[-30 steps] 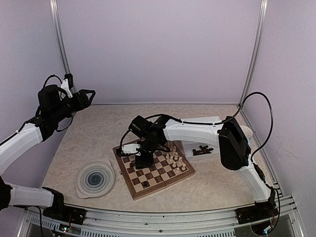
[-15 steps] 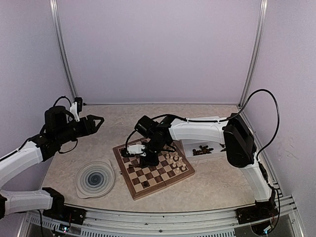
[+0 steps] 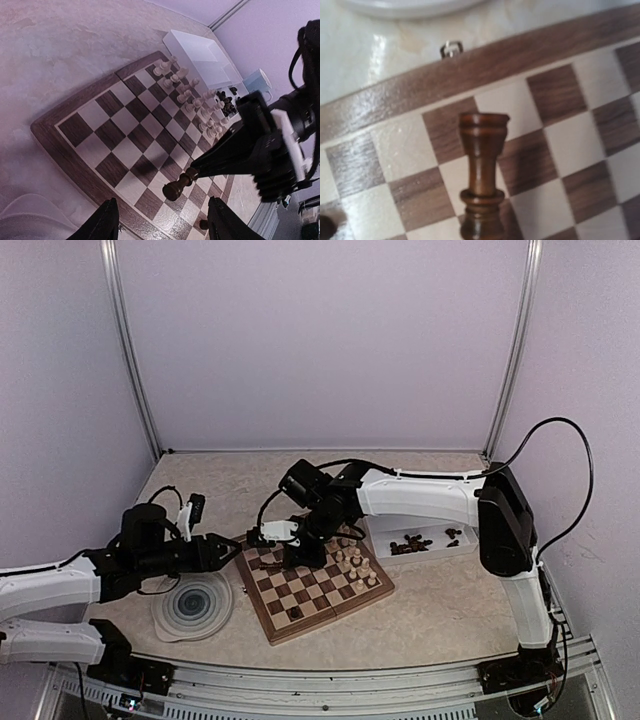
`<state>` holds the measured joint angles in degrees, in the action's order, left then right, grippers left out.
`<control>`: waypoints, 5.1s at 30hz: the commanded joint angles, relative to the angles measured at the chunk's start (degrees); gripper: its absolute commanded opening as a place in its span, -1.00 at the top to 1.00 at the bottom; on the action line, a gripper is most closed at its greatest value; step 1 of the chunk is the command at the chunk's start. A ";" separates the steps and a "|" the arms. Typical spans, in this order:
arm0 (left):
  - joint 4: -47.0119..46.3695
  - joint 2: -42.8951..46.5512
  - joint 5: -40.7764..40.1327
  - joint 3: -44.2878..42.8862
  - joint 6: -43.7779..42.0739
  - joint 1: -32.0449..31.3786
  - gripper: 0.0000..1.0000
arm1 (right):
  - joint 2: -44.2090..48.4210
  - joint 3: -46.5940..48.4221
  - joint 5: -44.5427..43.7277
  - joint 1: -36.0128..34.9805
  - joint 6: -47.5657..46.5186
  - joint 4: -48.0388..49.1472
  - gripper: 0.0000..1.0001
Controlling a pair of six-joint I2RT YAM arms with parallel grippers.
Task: Set up the chess pieces on the board
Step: Pick up the king from e8, then pass from the right arm to the left, then pass from the left arm to the right, then place the king on e8.
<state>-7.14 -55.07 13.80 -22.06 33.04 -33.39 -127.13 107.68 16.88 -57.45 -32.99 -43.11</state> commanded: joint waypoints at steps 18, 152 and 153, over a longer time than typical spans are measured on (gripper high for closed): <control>-29.78 -13.79 13.69 4.42 8.84 -3.96 0.20 | 7.10 1.71 5.02 0.11 -1.17 -3.03 0.90; 2.83 12.53 -3.83 -9.84 -8.17 21.19 -0.40 | -14.57 21.31 -3.96 -4.87 2.12 -4.65 0.33; 2.76 12.57 -3.78 -9.84 -8.21 21.17 -0.40 | -14.61 21.36 -3.93 -4.86 2.16 -4.62 0.32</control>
<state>-3.36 -42.44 9.02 -32.18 25.39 -12.67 -140.20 126.93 12.95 -61.76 -31.22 -47.94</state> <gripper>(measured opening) 0.698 0.332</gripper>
